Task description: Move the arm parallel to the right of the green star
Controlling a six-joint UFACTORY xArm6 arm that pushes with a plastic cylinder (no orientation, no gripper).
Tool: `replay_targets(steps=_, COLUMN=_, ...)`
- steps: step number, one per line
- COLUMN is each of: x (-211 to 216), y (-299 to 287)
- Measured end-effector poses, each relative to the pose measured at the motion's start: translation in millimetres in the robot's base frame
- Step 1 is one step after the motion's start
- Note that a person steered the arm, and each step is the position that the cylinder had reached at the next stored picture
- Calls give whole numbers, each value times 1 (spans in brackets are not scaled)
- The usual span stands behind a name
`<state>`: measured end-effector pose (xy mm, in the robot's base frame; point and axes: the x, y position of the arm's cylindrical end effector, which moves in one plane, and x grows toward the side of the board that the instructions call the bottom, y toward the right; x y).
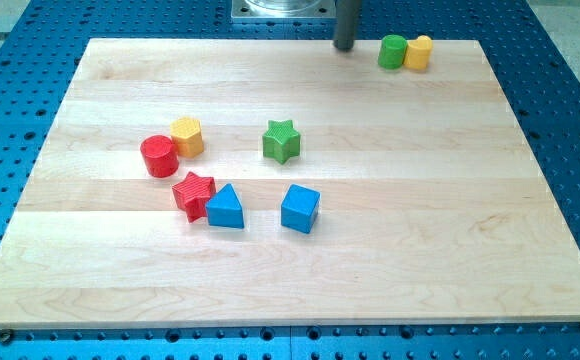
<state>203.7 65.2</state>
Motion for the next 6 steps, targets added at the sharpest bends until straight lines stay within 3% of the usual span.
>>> replay_targets(steps=2, x=80, y=-9)
replay_targets(steps=4, x=155, y=47)
replay_targets(steps=6, x=216, y=52)
